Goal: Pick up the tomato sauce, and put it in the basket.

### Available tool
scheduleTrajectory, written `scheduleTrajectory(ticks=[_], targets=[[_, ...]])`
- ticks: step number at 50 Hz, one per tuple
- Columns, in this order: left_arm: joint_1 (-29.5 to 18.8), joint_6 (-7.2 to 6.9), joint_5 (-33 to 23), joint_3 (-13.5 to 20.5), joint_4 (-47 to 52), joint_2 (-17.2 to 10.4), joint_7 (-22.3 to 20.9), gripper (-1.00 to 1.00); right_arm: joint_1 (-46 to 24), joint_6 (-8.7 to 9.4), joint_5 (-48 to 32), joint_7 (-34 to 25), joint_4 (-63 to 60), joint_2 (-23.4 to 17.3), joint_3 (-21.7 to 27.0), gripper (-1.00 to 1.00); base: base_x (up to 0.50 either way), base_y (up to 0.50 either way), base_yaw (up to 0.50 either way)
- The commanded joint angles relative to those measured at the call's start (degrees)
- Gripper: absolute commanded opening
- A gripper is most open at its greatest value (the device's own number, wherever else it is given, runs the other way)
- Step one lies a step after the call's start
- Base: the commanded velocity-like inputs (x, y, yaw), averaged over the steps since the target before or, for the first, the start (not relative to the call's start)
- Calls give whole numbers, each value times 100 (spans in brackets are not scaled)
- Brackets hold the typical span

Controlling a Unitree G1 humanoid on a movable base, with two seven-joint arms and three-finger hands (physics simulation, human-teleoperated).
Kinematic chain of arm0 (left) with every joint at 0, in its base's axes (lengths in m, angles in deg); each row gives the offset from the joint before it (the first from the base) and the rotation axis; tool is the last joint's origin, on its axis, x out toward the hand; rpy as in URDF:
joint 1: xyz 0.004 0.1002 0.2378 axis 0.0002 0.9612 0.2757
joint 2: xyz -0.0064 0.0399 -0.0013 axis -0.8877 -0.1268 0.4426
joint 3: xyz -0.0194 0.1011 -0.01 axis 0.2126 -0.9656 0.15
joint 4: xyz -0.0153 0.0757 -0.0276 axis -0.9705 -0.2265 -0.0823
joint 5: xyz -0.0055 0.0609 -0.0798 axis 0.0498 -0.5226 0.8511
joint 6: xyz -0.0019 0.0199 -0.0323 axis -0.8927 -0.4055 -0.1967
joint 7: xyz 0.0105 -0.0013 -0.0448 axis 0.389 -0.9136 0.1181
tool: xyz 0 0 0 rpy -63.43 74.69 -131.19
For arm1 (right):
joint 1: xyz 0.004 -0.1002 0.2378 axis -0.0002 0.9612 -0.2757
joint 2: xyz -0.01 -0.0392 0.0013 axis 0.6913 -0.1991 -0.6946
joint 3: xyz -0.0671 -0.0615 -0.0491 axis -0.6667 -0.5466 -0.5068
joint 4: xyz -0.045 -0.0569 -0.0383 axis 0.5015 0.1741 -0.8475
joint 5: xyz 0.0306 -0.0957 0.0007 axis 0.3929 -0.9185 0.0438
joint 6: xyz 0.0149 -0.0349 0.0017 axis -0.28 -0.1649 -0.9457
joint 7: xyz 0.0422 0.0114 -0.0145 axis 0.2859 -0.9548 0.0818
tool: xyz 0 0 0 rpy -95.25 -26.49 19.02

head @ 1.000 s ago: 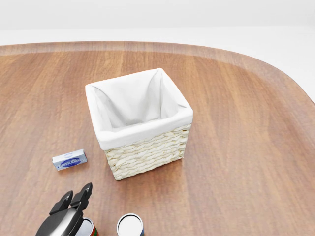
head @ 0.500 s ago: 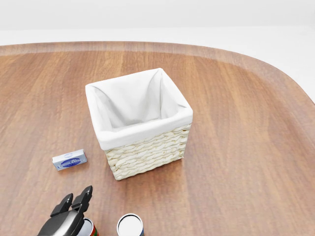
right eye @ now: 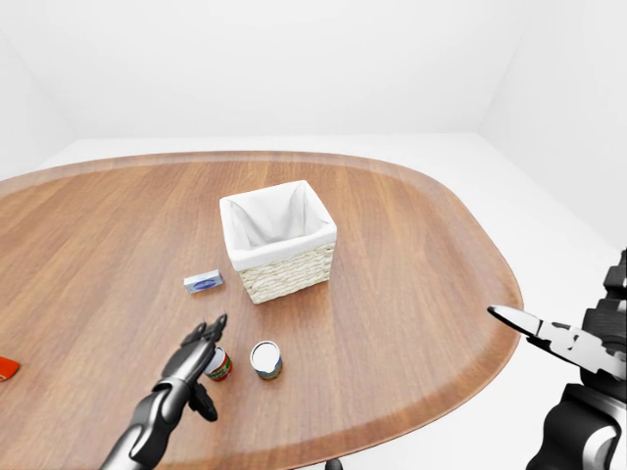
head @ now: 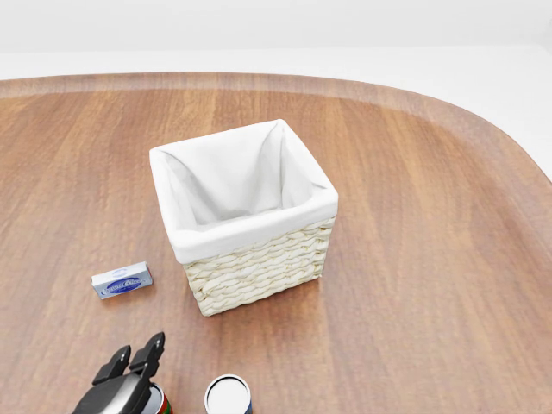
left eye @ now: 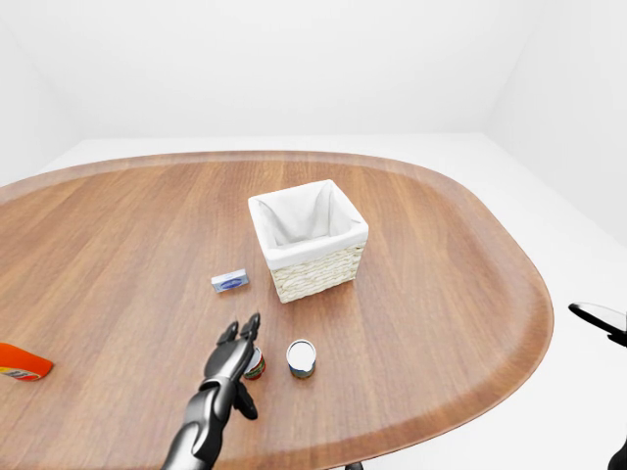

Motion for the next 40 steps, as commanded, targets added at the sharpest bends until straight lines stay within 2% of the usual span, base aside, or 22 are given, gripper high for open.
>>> scheduleTrajectory(ticks=[1, 11, 13, 14, 22, 35, 37, 38, 39, 40], targets=[[-113, 38, 3, -48, -334, -20, 147, 100, 10, 0, 3, -6, -5, 11, 2, 100, 0, 0, 0], [-105, 45, 57, -35, -352, -46, 81, 100, 9, 0, 4, 5, -9, 12, -2, 100, 0, 0, 0], [-101, 46, 111, -16, -287, -28, 46, -65, 9, 0, 7, 6, -13, 11, 0, 100, 0, 0, 0], [-68, 60, 105, -35, -245, -30, 7, -100, 12, 0, 4, -5, 5, 20, -1, 100, 0, 0, 0], [-101, 86, 107, -38, -344, -34, 31, -100, 6, 0, -3, -6, 24, 14, -9, 100, 0, 0, 0], [-113, 34, 144, -2, -231, -29, 13, -100, -15, 0, 15, 25, -2, -23, -3, 100, 0, 0, 0], [-141, -11, 197, 62, -85, -9, 98, -100, -13, 0, 13, 15, 8, -18, 0, 100, 0, 0, 0], [-180, -95, 338, 162, 75, 45, 135, -100, -16, 0, 22, 22, -1, -25, 5, 100, 0, 0, 0], [-220, -221, 456, 243, 227, 89, 150, -100, -18, 0, 23, 25, -7, -28, 6, 100, 0, 0, 0], [-221, -495, 557, 394, 808, 130, 138, -100, -19, 0, 20, 26, -6, -27, 6, 100, 0, 0, 0]])
